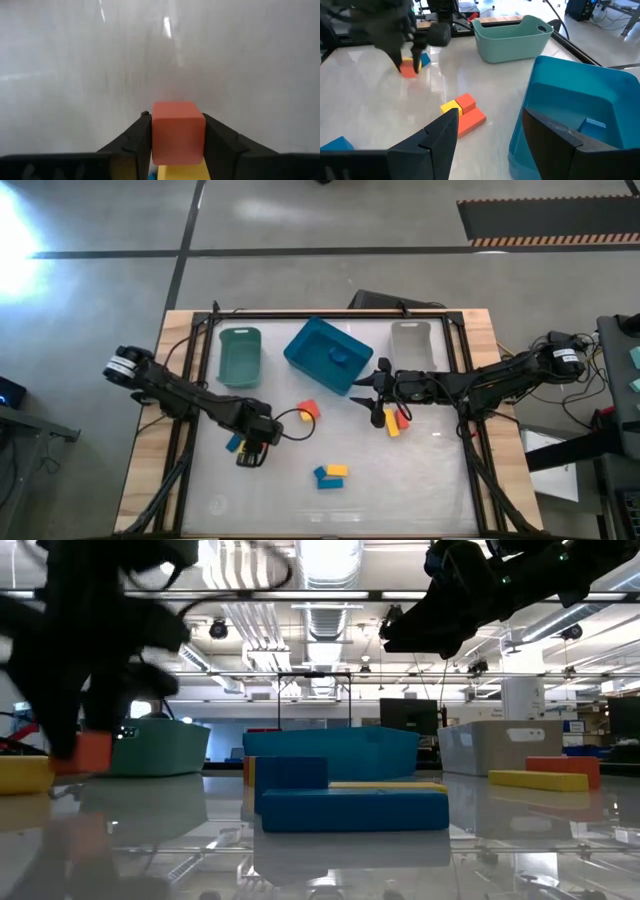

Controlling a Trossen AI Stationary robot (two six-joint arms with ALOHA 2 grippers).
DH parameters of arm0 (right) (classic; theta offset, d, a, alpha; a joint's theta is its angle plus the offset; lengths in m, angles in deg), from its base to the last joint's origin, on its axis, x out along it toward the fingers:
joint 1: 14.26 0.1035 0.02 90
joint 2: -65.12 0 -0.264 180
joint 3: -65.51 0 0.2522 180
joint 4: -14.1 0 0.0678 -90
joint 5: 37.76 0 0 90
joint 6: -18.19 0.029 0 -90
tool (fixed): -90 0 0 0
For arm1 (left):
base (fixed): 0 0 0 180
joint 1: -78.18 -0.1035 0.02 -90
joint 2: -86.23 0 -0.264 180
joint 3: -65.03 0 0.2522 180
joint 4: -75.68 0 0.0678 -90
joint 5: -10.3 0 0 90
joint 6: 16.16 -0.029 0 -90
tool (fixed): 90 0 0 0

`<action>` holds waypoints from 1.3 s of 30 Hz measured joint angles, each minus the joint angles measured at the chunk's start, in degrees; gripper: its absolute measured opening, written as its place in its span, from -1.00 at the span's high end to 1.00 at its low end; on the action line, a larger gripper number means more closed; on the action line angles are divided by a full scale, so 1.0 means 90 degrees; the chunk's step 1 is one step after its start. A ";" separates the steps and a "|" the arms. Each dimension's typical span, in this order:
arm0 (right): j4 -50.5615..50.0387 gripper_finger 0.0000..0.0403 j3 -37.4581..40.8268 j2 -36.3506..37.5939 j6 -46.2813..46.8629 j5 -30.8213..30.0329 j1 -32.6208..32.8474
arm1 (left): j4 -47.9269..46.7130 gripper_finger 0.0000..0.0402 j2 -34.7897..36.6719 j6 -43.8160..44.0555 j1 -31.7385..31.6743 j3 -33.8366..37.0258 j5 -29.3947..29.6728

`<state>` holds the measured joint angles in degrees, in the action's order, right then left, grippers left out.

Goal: Sort & place blocks by color
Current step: Put the orange block into the green bin

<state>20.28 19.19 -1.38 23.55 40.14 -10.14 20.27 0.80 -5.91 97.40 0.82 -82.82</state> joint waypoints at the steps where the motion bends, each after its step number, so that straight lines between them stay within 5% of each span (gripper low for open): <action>1: 0.0000 -0.04 0.0000 0.0000 0.0000 0.0000 0.0000 | -0.0111 0.41 0.0038 -0.0115 -0.0033 -0.0175 0.0000; 10: -0.0033 -0.04 0.0000 0.0044 0.0021 0.0009 0.0000 | -0.1738 0.41 0.0750 -0.1579 -0.1564 -0.1241 0.0771; 24: -0.0228 -0.04 0.0000 0.0039 0.0250 0.0029 -0.0002 | -0.2198 0.41 0.1296 -0.2535 -0.6376 -0.1199 0.1032; 39: -0.0236 -0.04 0.0000 0.0036 0.0233 0.0027 -0.0002 | -0.1233 0.33 -0.0015 -0.2352 -0.7016 -0.0651 0.1171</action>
<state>18.15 19.19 -1.06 25.65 40.38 -10.16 9.17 0.67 -27.08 34.26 -5.03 -72.27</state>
